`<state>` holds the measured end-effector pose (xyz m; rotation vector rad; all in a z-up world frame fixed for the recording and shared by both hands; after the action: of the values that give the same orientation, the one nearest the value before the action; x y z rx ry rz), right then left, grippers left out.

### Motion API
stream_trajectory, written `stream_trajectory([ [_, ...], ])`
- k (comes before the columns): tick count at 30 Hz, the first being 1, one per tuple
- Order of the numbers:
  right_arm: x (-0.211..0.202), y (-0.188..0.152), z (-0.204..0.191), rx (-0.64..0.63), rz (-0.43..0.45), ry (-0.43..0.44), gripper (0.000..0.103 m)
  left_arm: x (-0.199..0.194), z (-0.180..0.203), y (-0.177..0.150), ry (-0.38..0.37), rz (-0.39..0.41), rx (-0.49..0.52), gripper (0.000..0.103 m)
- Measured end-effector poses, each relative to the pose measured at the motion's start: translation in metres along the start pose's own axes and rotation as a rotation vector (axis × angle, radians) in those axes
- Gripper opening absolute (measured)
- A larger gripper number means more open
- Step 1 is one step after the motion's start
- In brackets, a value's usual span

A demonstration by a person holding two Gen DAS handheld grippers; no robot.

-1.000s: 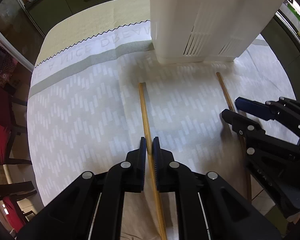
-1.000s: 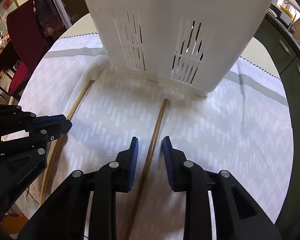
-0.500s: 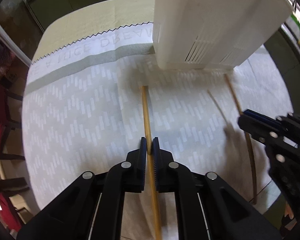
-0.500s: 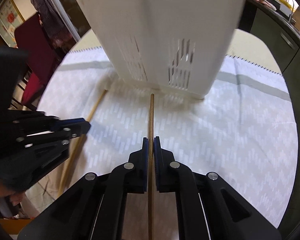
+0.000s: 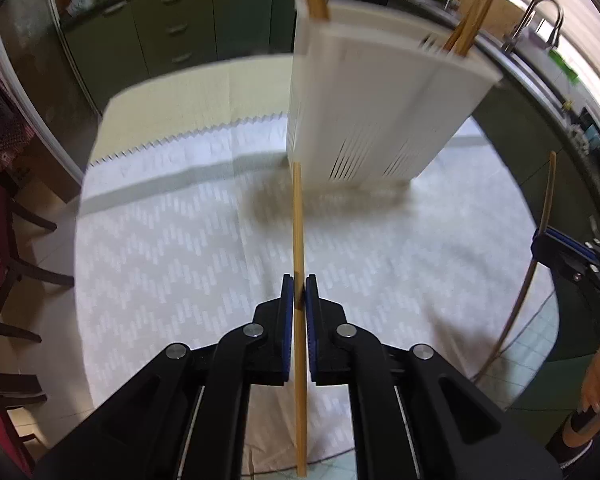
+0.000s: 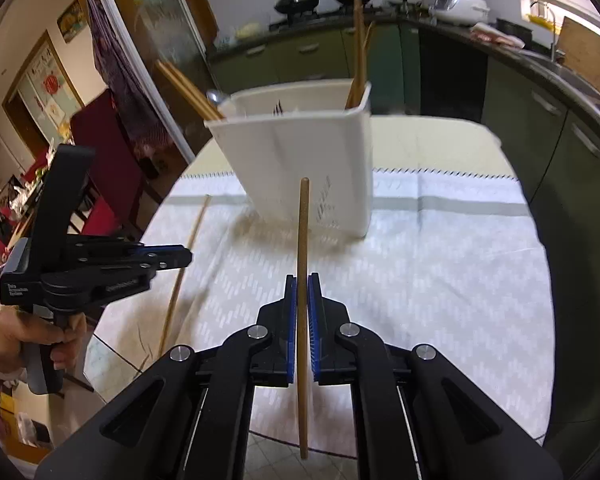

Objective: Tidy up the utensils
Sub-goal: 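Lift the chopstick upright over the holder with the left tool while the right tool does likewise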

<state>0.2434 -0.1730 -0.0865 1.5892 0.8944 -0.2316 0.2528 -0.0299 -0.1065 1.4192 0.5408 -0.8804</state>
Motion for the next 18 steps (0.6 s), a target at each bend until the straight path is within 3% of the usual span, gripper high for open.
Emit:
stream_trajectory([
  [10,-0.040,0.004,0.001,-0.014,0.077,0.009,0.006,-0.069,0.017,0.006,-0.019,0.142,0.034,0.006],
  [18,-0.044,0.006,-0.006,-0.035,0.081,0.019,0.006,-0.083,0.024,0.006,-0.019,0.167,0.063,0.006],
])
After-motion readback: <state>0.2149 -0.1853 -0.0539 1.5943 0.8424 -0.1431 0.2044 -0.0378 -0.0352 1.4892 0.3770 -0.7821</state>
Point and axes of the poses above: each gripper's, at about its wrist camera, not at the fingertips, and x roughly the way its jaws point, z to its right, y to its top, the point moved 3 cm from there along x, roughly the way its jaws point, and after that the axes turned 12 degrees about z, right-handed, at the moved point
